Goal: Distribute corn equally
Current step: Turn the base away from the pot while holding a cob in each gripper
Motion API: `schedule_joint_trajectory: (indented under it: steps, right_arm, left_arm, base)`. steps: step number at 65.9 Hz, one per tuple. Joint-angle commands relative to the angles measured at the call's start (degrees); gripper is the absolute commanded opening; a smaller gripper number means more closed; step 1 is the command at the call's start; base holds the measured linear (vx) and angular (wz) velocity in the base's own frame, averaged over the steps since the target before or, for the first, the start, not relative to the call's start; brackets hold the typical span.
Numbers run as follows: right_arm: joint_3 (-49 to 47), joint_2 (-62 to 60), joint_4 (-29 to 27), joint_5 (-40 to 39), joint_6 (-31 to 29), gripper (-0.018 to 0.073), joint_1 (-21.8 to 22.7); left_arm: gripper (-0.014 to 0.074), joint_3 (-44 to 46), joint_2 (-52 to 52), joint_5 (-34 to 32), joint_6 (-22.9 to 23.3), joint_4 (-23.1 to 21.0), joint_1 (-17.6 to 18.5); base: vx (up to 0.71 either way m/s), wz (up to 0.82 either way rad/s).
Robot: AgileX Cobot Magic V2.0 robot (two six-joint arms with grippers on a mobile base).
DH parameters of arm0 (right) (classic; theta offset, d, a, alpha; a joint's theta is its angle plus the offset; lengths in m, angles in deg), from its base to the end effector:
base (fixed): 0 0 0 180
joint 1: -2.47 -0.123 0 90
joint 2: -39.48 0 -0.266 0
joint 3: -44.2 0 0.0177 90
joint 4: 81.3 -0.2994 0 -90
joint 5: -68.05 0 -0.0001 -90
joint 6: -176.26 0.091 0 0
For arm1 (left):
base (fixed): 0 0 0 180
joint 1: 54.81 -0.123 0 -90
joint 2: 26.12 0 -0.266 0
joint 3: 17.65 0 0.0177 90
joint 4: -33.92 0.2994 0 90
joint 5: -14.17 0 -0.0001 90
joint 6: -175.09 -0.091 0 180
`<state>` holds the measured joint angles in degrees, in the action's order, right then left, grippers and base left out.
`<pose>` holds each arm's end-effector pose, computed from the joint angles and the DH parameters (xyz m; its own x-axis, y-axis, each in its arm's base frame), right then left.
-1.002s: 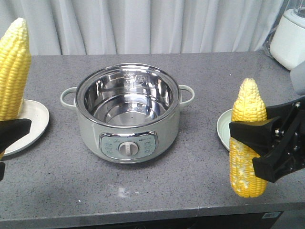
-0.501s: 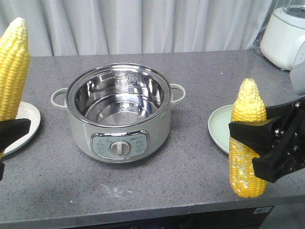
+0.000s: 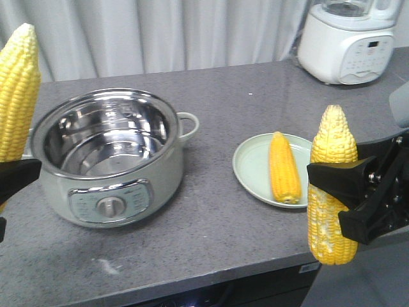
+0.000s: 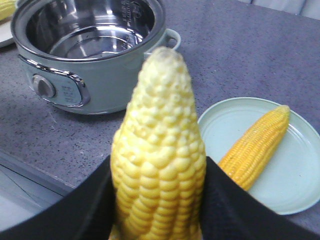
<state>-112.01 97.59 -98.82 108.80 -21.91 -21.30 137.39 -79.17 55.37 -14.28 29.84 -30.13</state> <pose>0.2029 0.1089 0.3621 -0.4288 -0.2770 -0.8599 -0.5861 0.8096 0.0315 0.1878 -0.0910 0.3707 -0.3899 0.2998 -0.8707 0.5001 0.8629 0.0731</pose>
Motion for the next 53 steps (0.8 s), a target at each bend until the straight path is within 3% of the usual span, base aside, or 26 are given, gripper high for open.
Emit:
schedule_joint_trajectory:
  steps: [1,53]
  right_arm:
    - [-1.50,-0.58,-0.52,-3.73,-0.08,0.0228,-0.11]
    - [-1.50,-0.58,-0.52,-3.73,-0.08,0.0228,-0.11]
  left_arm:
    - [0.0299,1.35,0.24,-3.81,0.61,-0.32,-0.01]
    - [0.0299,1.35,0.24,-3.81,0.61,-0.32,-0.01]
  base:
    - [0.02,-0.31]
    - [0.00,-0.28]
